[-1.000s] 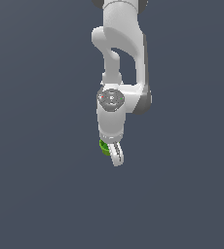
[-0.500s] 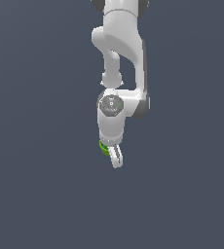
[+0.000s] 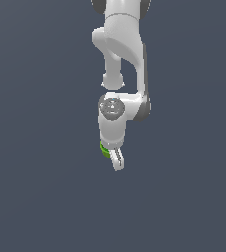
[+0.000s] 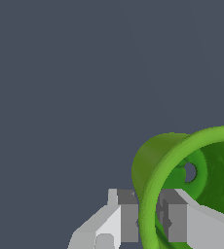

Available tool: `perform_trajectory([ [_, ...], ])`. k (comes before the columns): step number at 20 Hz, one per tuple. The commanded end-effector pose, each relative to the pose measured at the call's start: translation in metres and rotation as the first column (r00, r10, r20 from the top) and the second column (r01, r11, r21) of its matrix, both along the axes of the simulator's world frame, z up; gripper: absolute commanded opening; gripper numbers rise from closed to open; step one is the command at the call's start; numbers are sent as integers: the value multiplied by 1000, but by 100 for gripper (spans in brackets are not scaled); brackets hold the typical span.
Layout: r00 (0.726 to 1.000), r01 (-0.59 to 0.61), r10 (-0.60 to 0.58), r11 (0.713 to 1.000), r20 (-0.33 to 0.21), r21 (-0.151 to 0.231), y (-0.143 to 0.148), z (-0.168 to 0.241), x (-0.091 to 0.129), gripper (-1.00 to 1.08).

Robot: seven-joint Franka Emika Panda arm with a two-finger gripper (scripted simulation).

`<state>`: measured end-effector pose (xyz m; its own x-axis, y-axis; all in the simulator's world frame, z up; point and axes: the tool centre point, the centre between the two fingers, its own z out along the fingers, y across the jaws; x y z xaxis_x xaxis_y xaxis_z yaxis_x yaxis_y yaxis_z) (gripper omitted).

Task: Pick up the object and move it to a goal position.

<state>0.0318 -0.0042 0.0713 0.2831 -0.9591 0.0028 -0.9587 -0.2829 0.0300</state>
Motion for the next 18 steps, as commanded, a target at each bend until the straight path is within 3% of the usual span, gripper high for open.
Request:
perform_trajectory([
  [1,1000,1,-1,1000,-1,0,-1,0,0,-100],
  [6,1000,1,-1,1000,5,0,0,2,1,-100],
  [10,999,7,-7,1000,45,-3,-2,14,11,-100],
  [18,973,37,-33,999,230,-11,-13,78,52,-100],
])
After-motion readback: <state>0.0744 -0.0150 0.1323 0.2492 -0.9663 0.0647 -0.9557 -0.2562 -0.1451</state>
